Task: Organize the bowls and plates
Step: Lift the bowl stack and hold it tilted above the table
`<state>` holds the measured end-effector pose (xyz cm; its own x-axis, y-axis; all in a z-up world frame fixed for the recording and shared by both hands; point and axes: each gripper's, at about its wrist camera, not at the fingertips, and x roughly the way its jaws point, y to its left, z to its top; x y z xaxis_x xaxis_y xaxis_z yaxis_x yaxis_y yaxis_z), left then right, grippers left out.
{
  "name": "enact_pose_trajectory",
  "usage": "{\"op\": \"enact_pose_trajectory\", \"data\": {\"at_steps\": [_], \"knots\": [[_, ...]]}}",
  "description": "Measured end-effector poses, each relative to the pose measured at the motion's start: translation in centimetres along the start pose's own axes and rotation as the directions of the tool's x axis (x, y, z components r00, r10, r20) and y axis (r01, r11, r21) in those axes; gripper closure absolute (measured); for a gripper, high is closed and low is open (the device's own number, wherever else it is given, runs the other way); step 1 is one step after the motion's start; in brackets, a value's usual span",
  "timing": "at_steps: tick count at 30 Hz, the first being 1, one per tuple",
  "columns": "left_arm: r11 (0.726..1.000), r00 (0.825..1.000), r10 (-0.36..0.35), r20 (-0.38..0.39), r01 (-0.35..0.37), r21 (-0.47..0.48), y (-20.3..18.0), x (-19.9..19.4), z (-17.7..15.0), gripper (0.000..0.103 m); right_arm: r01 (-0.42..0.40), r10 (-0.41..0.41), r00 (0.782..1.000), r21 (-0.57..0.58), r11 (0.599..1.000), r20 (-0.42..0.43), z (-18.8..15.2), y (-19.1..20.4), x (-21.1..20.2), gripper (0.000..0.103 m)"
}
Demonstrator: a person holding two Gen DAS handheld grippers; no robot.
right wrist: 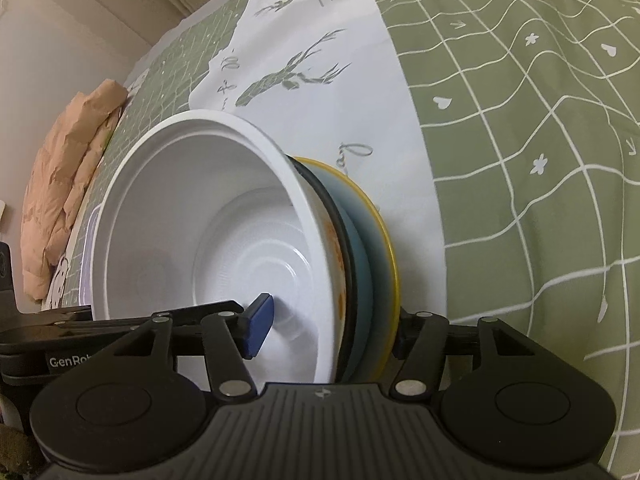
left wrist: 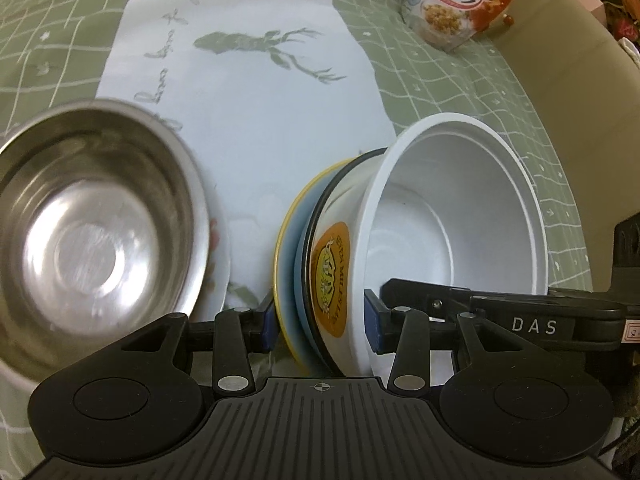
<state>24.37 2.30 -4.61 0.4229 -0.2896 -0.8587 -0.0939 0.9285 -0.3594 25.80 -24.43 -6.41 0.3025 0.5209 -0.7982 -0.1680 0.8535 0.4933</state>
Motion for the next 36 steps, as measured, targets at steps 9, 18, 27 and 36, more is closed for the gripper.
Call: {"op": "enact_pose_trajectory", "data": {"at_steps": [9,18,27,36], "knots": [[1.000,1.000,0.021,-0.017,-0.021,-0.005,0.3,-0.3,-0.8,0.056,-0.008,0.007,0.999,-0.024,1.000,-0.040,-1.0,0.7,0.2,0.044],[0.998,0.998,0.057,0.005,-0.057,0.037,-1.1,-0.4,-0.7,0.053,-0.044,0.044,0.999,-0.004,0.999,-0.024,-1.3,-0.4,0.1,0.044],[0.997,0.998,0.067,0.010,-0.068,0.046,-1.4,-0.3,-0.4,0.053,-0.038,0.038,0.999,-0.010,0.999,-0.001,-1.2,-0.6,0.0,0.044],[0.998,0.999,0.050,0.021,-0.050,0.024,-0.9,-0.1,-0.1,0.053,-0.027,0.026,1.000,0.019,0.999,0.016,-1.4,-0.5,-0.1,0.043]]}}
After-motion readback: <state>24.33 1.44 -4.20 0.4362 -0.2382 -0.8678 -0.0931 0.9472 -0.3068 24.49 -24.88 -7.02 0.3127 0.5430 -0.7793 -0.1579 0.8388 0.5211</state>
